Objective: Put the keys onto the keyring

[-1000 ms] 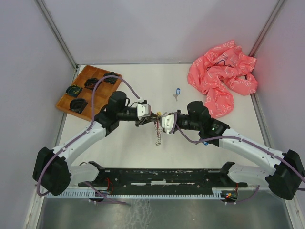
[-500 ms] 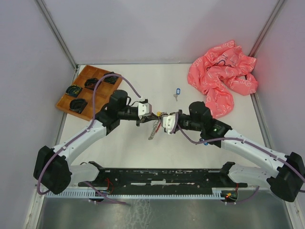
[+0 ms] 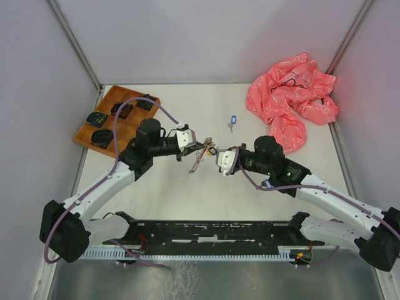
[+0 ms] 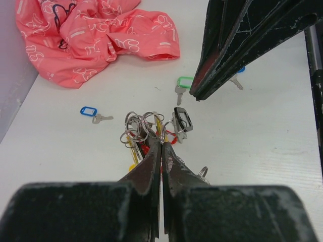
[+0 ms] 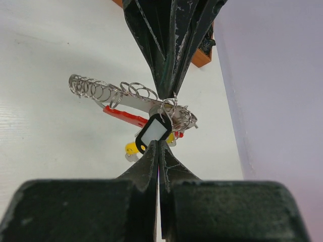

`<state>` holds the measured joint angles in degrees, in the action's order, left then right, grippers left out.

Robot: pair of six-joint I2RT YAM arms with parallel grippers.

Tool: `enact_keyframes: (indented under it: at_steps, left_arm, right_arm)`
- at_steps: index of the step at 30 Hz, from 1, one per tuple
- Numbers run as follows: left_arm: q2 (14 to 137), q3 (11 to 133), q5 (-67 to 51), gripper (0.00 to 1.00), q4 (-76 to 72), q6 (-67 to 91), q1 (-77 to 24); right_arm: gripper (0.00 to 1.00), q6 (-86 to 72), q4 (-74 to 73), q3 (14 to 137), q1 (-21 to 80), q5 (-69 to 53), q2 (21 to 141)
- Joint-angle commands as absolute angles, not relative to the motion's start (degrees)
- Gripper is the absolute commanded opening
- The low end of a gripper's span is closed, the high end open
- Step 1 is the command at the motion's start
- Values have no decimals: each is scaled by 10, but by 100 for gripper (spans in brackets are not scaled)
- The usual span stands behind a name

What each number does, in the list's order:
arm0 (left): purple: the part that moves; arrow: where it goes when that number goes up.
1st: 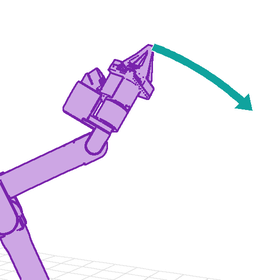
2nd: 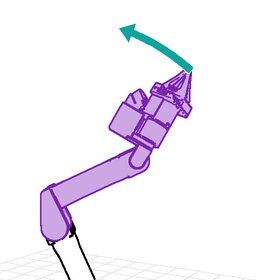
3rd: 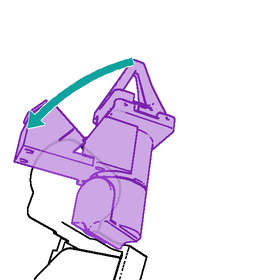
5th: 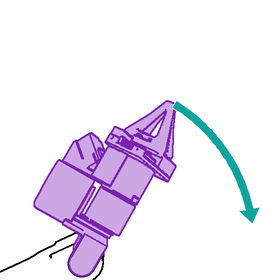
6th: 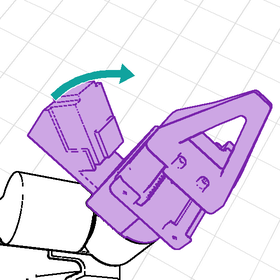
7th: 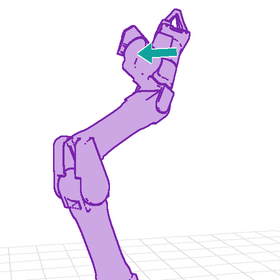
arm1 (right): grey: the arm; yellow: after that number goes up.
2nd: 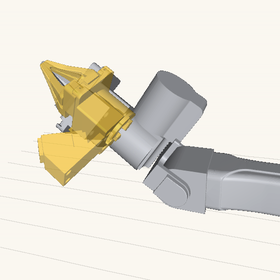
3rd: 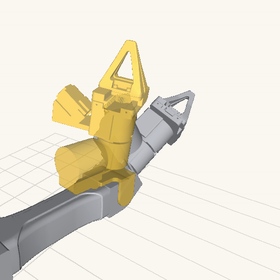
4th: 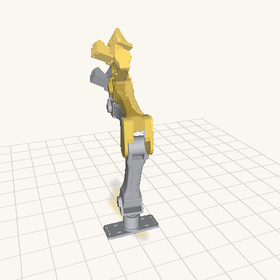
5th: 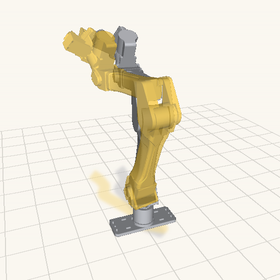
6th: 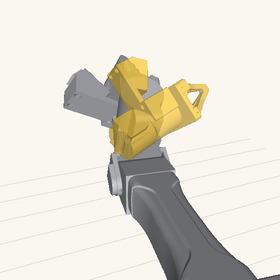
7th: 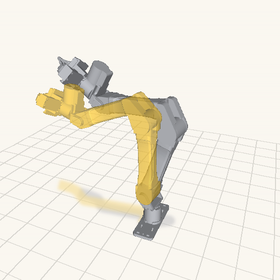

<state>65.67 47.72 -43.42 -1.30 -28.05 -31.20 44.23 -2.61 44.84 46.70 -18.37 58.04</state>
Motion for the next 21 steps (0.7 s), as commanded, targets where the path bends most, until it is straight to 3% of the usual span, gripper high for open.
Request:
enact_keyframes:
  at_steps: [1, 2, 13, 21]
  left_arm:
    - [638, 481, -418, 3, -57, -251, -309]
    - [637, 483, -417, 3, -53, -253, -310]
    - [634, 486, -395, 3, -41, -253, -311]
    - [635, 489, -390, 3, -38, -250, -314]
  right_arm:
    - [1, 416, 18, 446, 465, -187, 584]
    - [1, 408, 36, 441, 465, -184, 582]
    - [37, 386, 138, 442, 465, -222, 623]
    - [40, 362, 180, 447, 465, -208, 652]
